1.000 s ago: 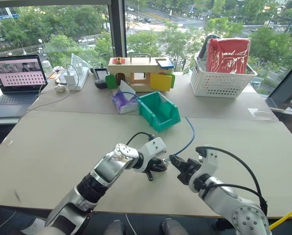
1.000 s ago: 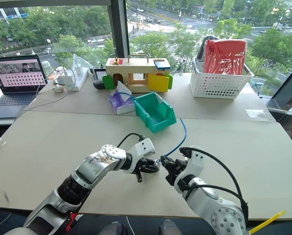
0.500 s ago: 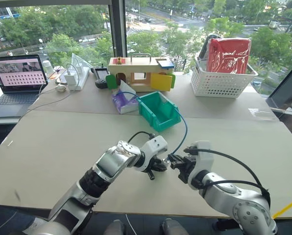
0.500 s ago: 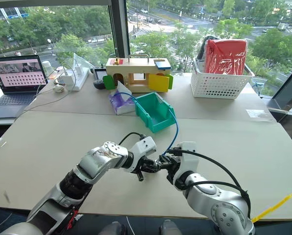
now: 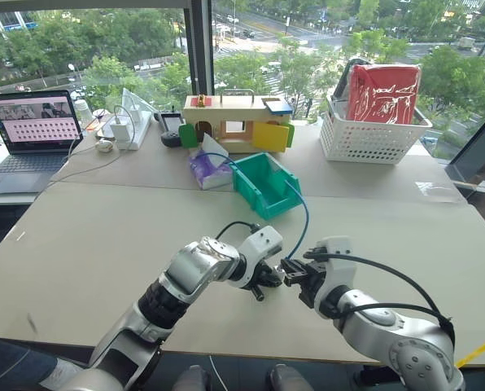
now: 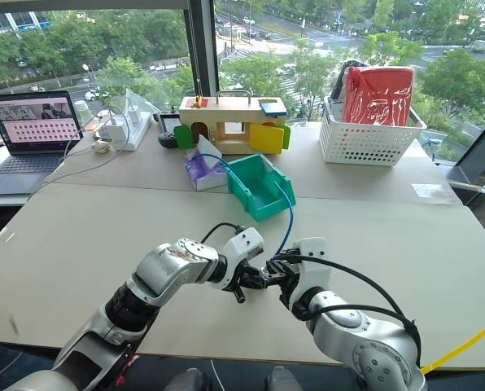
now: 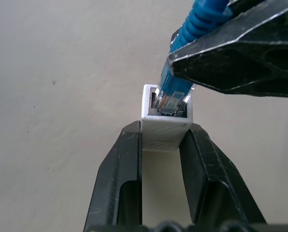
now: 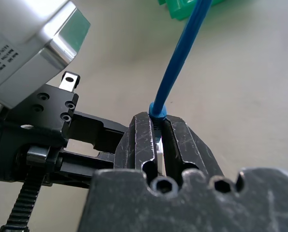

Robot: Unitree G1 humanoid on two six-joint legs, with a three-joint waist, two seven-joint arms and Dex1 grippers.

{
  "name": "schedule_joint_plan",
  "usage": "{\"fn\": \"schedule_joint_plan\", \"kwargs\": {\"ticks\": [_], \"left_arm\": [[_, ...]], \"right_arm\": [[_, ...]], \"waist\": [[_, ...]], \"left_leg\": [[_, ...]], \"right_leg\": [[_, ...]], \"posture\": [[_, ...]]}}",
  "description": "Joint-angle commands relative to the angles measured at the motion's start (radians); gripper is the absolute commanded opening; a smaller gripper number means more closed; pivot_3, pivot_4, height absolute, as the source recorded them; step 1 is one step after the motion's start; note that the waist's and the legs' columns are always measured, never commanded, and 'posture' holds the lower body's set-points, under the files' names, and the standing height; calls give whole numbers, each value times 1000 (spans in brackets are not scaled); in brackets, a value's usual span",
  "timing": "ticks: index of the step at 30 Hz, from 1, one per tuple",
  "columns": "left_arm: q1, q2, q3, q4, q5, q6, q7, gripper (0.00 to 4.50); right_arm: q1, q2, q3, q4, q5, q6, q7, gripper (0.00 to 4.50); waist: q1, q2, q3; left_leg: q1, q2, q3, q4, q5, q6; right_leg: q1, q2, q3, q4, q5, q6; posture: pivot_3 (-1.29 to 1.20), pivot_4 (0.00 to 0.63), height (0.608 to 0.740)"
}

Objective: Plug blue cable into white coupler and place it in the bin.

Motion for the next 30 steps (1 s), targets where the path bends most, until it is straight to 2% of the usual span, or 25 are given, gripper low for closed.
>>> {"fn": "schedule_joint_plan", "kwargs": {"ticks": [1, 9, 30], "left_arm": [[-50, -39, 53, -80, -28, -15, 24, 623], [-47, -42, 53, -85, -50, -5, 49, 623], [-29, 6, 0, -113, -48, -38, 63, 623]], "right_arm": [[53, 0, 76, 57, 10, 122, 27, 0], [96, -29, 103, 130, -61, 141, 136, 0], [119, -3, 115, 268, -282, 162, 363, 0]], "waist": [[0, 0, 0], [1, -1, -1], [-8, -5, -23]], "left_leg": [[0, 0, 0, 0, 0, 0], [1, 0, 0, 0, 0, 0], [7, 1, 0, -3, 0, 0]], "right_leg": [[0, 0, 0, 0, 0, 0], [1, 0, 0, 0, 0, 0], [4, 1, 0, 0, -3, -3]], "posture": [[0, 150, 737], [0, 150, 737], [0, 150, 737]]}}
